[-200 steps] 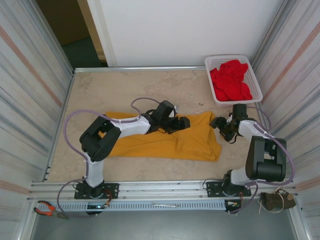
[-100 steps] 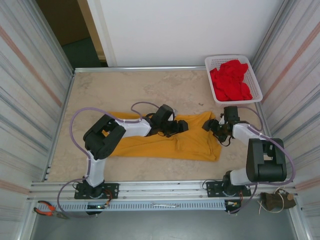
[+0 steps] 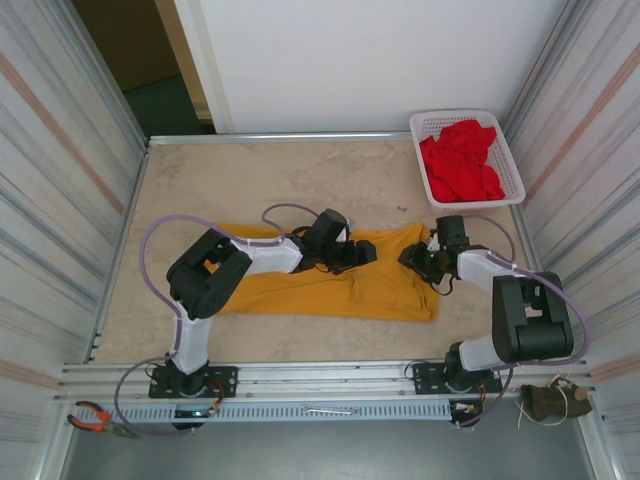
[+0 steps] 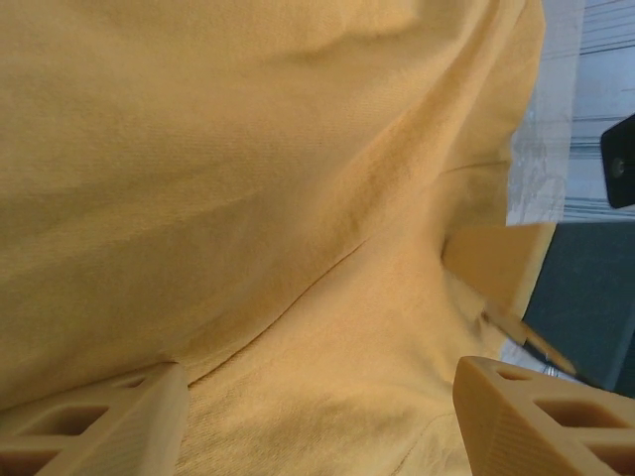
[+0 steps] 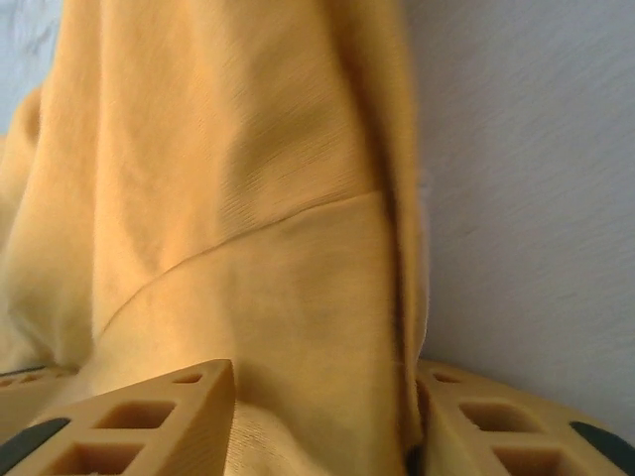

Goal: Fold the inside-out t-shirt

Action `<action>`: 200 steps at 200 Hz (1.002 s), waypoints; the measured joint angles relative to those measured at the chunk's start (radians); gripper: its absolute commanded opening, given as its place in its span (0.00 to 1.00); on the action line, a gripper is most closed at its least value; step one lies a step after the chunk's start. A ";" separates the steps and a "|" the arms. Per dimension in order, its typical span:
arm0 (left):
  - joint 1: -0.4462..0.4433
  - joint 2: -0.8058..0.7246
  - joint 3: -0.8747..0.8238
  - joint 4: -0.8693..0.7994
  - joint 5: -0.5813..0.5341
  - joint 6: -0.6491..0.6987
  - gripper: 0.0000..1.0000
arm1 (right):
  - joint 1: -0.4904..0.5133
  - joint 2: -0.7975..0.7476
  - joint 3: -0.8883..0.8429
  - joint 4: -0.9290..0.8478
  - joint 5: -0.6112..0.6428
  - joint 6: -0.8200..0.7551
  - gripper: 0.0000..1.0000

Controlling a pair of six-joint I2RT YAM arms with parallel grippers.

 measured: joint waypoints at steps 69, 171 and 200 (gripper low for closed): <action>0.016 -0.014 0.005 -0.042 -0.004 0.028 0.72 | 0.047 -0.018 -0.013 -0.021 -0.006 0.033 0.00; 0.218 -0.188 -0.157 -0.253 -0.070 0.202 0.73 | -0.097 -0.146 0.029 -0.261 0.061 -0.010 0.00; 0.142 -0.193 -0.184 -0.183 -0.076 0.163 0.73 | -0.144 -0.156 0.101 -0.351 0.072 -0.048 0.00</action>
